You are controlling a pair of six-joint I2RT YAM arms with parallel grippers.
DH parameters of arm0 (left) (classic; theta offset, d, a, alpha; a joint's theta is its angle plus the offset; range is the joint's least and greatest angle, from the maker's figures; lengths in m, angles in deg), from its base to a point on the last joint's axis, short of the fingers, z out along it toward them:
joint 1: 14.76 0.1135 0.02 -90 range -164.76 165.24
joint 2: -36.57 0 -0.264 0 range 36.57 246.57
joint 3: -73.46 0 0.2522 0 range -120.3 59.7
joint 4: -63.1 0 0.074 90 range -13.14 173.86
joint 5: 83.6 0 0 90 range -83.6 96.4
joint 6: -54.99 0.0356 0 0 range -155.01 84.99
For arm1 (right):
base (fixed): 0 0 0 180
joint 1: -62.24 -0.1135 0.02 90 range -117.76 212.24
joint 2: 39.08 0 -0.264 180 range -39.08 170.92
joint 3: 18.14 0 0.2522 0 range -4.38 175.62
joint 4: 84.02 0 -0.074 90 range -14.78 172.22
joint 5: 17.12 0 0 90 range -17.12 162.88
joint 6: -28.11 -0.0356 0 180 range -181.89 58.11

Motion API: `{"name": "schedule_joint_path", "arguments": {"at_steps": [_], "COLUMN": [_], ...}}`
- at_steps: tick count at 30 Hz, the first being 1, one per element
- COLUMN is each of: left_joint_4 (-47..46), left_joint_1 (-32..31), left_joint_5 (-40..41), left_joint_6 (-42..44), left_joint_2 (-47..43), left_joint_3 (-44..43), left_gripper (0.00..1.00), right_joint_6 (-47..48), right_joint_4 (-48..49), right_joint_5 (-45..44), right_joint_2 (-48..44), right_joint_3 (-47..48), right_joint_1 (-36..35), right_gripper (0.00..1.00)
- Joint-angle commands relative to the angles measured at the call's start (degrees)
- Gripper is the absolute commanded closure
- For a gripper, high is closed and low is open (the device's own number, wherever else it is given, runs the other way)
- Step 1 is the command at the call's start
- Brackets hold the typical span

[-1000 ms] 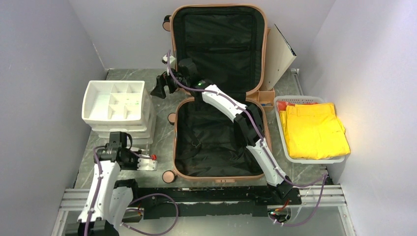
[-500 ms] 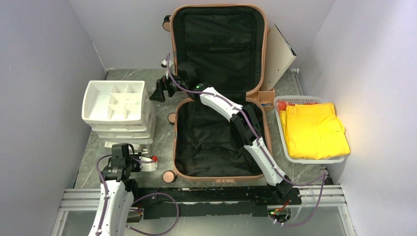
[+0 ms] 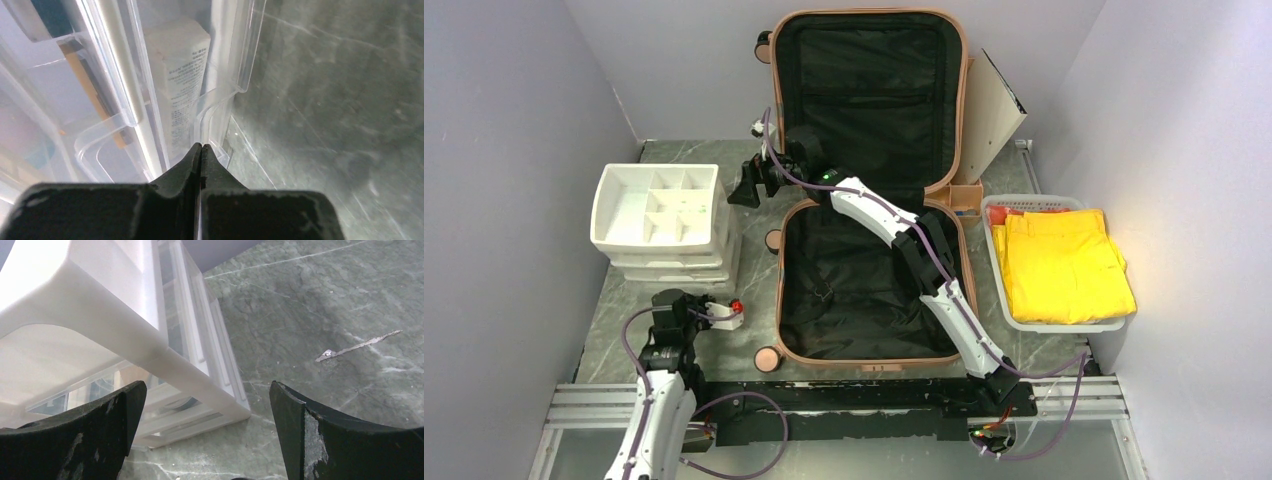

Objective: Open, take out, and arrange the luggage
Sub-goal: Close the drawer of the storage box.

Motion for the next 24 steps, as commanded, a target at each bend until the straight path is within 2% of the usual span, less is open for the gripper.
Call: {"name": "schedule_joint_path", "arguments": {"at_steps": [1,7,12,15,18,21,24], "left_joint_4": [-14.8,-26.4,-22.7,-23.5,-11.6,4.1,22.1], "left_joint_1": [0.2,0.2,0.2,0.2,0.2,0.2,0.2], "left_joint_5": [0.1,-1.7,-1.6,0.6,-0.5,-3.8,-7.8], "left_joint_6": [-2.3,-1.2,-2.7,-2.9,-3.7,-3.7,1.6], "left_joint_2": [3.2,4.4,5.0,7.1,10.0,12.1,13.7], "left_joint_3": [1.8,5.2,3.1,2.2,-2.8,-9.9,-16.1], "left_gripper": [0.95,0.95,0.95,0.95,0.95,0.73,0.51], "right_joint_6": [-0.2,-0.2,0.4,2.0,6.1,11.0,16.3], "right_joint_4": [2.2,2.1,1.8,-0.8,-5.7,-10.5,-14.1], "right_joint_5": [1.0,1.3,1.0,0.3,-2.3,-6.5,-10.9], "right_joint_2": [-0.6,-0.3,-0.7,-1.7,-4.3,-9.7,-17.4], "right_joint_3": [2.6,2.6,1.9,1.1,-0.1,-4.0,-10.1], "right_joint_1": [-0.1,-0.4,-0.6,-0.6,-0.4,0.5,1.6], "right_gripper": [0.0,0.0,0.0,0.0,0.0,0.0,0.0]}}
